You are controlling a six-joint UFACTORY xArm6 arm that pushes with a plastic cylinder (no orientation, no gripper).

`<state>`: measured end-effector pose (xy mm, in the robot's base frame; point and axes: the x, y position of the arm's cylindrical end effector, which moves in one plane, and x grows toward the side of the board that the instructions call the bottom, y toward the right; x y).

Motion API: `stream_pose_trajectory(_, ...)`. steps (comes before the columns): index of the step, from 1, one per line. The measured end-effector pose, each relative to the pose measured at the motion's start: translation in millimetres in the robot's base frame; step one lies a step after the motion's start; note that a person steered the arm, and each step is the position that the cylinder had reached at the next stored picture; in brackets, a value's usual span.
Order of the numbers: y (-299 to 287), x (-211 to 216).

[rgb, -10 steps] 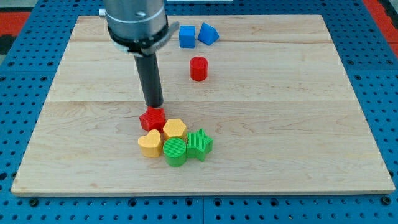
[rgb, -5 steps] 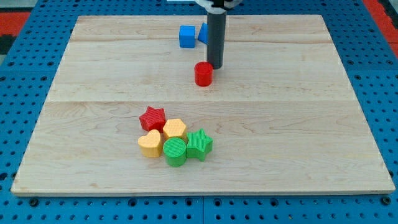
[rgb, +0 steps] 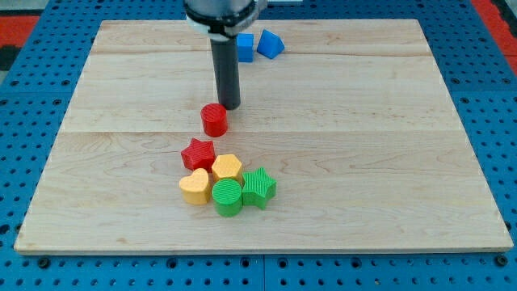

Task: Place the red circle right side of the red star

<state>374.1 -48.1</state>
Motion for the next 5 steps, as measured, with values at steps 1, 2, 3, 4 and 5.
stream_pose_trajectory(1,-15,6)
stream_pose_trajectory(2,18,25)
stream_pose_trajectory(3,37,47)
stream_pose_trajectory(4,22,-2)
stream_pose_trajectory(5,-44,8)
